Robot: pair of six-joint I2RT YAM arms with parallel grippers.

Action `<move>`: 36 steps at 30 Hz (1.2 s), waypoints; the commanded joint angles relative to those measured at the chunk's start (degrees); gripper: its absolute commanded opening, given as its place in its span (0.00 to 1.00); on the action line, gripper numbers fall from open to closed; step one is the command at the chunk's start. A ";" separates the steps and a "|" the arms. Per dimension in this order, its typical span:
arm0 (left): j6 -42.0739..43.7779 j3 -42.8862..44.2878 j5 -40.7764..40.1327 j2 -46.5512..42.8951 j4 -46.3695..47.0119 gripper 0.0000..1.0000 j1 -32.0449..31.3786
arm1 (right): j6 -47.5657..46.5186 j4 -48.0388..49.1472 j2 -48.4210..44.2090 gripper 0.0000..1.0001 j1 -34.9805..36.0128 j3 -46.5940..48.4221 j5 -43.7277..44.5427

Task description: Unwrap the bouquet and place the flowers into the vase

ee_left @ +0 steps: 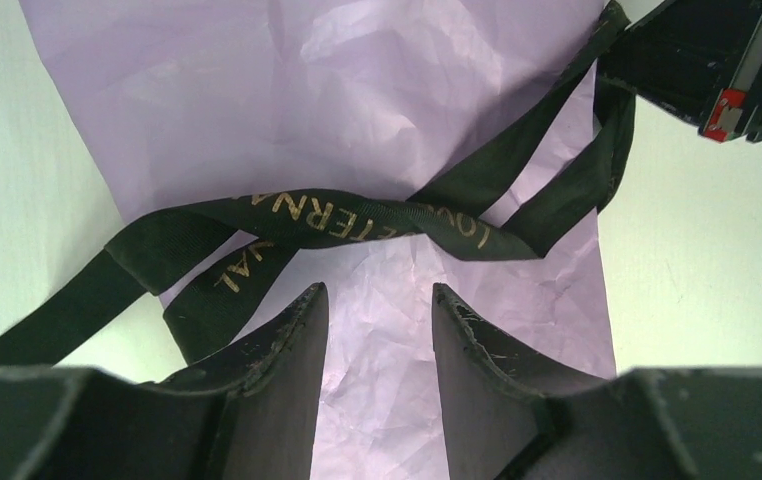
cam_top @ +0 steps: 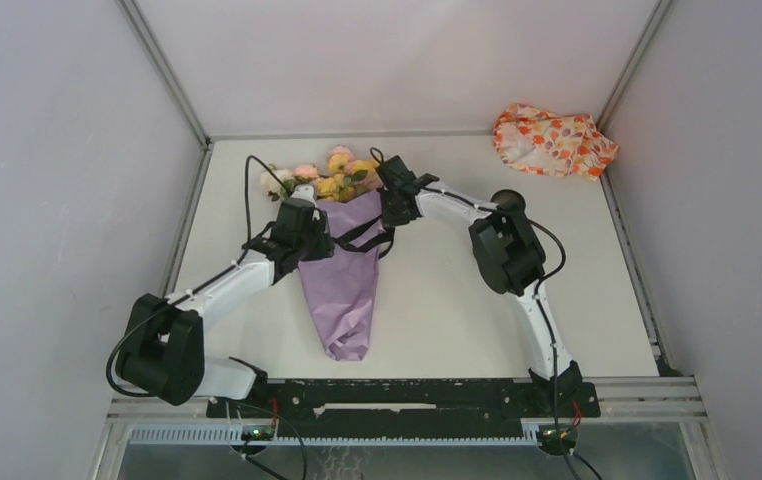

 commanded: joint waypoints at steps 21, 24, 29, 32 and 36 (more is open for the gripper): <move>-0.82 1.33 -1.07 8.65 4.80 0.47 0.32 | 2.54 8.75 -35.26 0.00 0.59 -13.19 -1.06; -0.86 3.09 -1.65 11.09 4.85 0.47 0.33 | 1.70 8.76 -39.16 0.00 0.60 -13.41 -0.24; -0.58 6.08 -2.78 13.96 3.93 0.47 0.94 | -0.41 7.52 -45.08 0.00 -0.58 -12.53 2.89; -0.75 8.06 -3.46 14.68 2.70 0.47 1.73 | -1.26 7.55 -48.65 0.00 -1.92 -13.57 6.28; -0.95 9.96 -5.60 14.13 0.54 0.48 3.31 | -2.31 8.06 -52.92 0.00 -5.25 -14.86 9.99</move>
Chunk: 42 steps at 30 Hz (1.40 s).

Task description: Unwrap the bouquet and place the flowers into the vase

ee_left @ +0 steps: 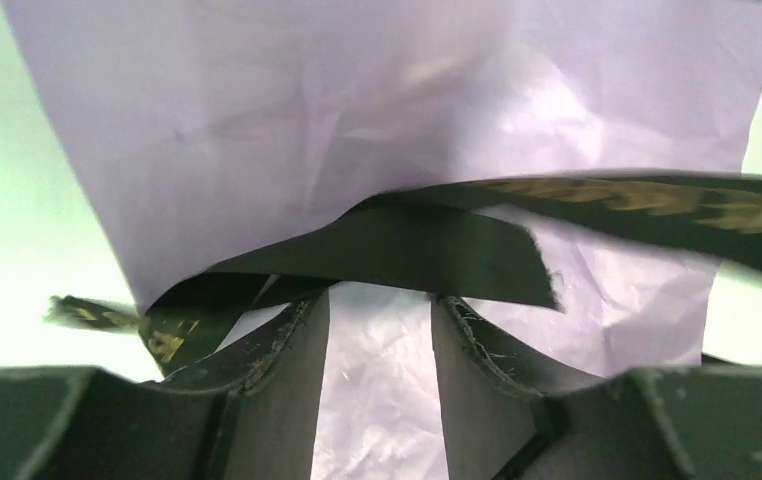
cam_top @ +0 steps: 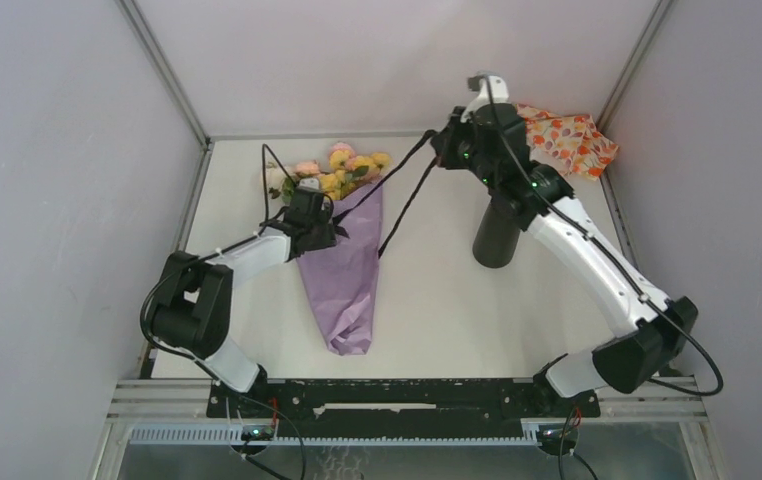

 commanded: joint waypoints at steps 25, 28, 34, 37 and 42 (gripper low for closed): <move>-0.79 1.82 13.91 -14.39 0.06 0.57 4.04 | 11.17 -0.59 0.35 0.00 -37.27 0.79 3.76; 0.66 5.40 12.61 -12.60 -3.40 0.66 1.01 | 11.62 -2.66 1.63 0.22 -38.09 2.30 2.72; 2.51 15.27 -0.48 -9.30 -17.34 0.75 -4.30 | 8.93 -0.28 -1.29 1.00 -36.90 -0.14 -4.38; 3.37 21.63 -7.69 -7.91 -24.20 0.77 -7.35 | 9.73 3.66 -5.17 1.00 -36.13 -4.96 -8.26; 3.96 34.34 -17.68 -1.67 -36.38 0.80 -12.35 | 10.72 5.83 -9.85 1.00 -33.37 -10.46 -11.85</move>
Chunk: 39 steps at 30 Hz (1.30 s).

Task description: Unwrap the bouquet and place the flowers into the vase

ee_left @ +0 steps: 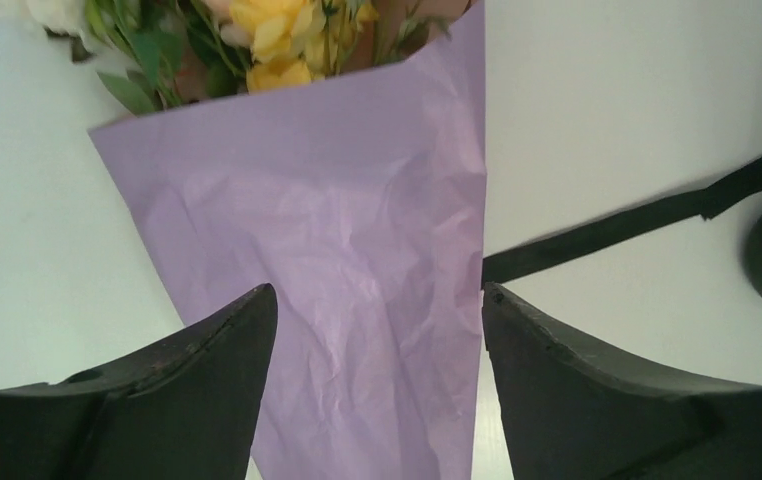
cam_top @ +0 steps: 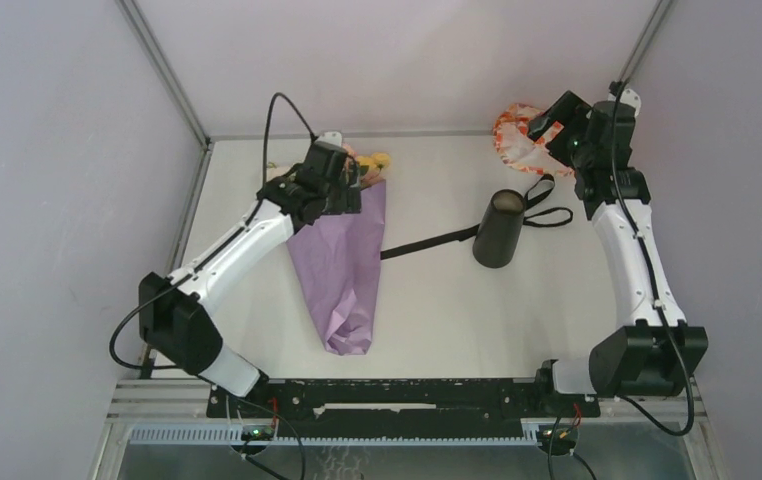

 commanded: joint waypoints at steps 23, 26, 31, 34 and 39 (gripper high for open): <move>-6.24 7.09 -28.27 19.35 -23.94 0.82 -4.93 | -3.24 4.31 -12.44 1.00 25.21 -10.79 -1.76; -8.32 -0.19 -27.28 14.10 -21.38 0.82 -2.82 | -3.48 4.37 -12.15 1.00 28.19 -10.83 -1.01; -10.65 -10.37 -19.98 3.84 -12.82 0.80 1.03 | -3.92 4.82 -10.65 1.00 33.16 -10.83 0.12; -12.03 -14.80 -17.03 -2.60 -9.49 0.78 3.53 | -4.10 4.84 -8.55 1.00 35.93 -10.83 2.34; -15.15 -20.73 -14.62 -11.49 -5.69 0.79 7.83 | -4.38 5.46 -3.03 0.99 41.16 -10.83 3.30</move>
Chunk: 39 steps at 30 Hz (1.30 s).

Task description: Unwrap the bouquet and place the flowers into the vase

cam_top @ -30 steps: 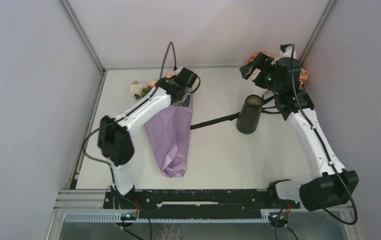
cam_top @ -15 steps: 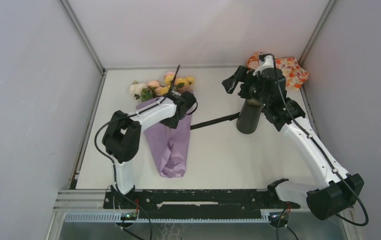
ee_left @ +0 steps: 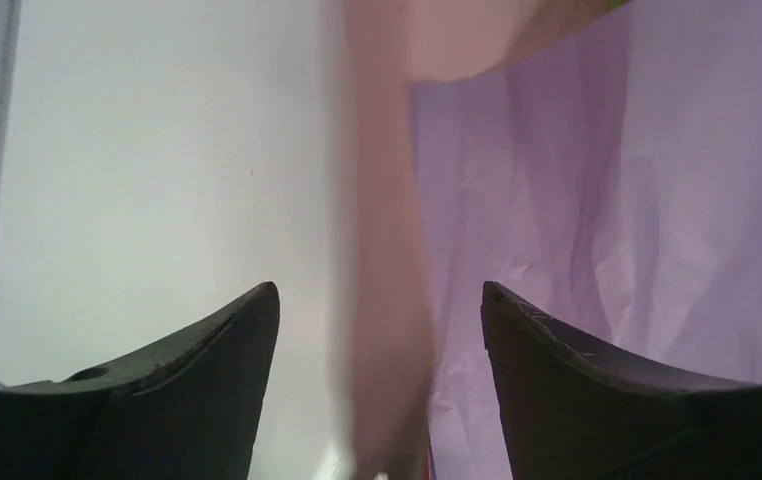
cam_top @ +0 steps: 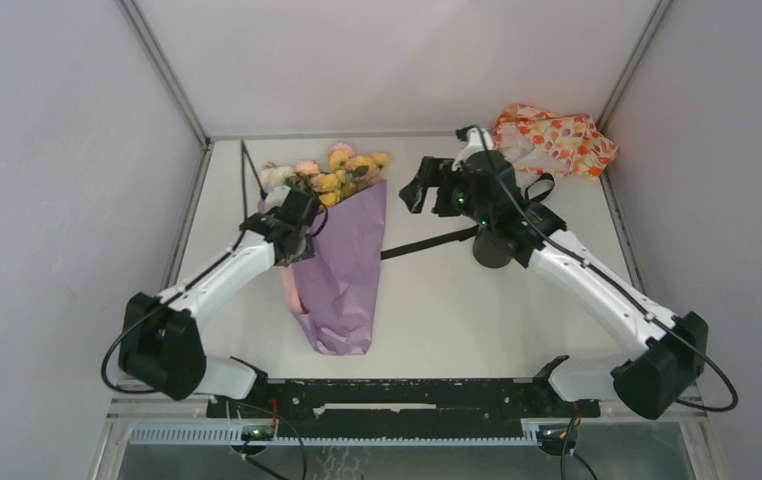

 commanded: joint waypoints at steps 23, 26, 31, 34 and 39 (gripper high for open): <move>-12.20 -12.81 9.84 -49.71 6.78 0.82 16.02 | -21.59 -5.20 27.33 0.97 43.69 6.76 29.29; -11.61 -11.18 11.75 -50.82 5.69 0.82 16.02 | -22.49 -6.77 30.78 0.97 45.98 9.10 30.58; -9.07 -11.05 14.50 -51.55 6.91 0.85 16.02 | -23.73 -10.33 36.72 0.97 48.15 14.83 33.17; -7.35 -11.83 18.13 -51.13 9.38 0.86 16.02 | -23.45 -11.49 40.24 0.97 48.15 16.97 33.48; -6.39 -13.40 19.80 -51.07 11.50 0.87 16.02 | -23.53 -10.98 44.53 0.85 46.28 17.34 36.20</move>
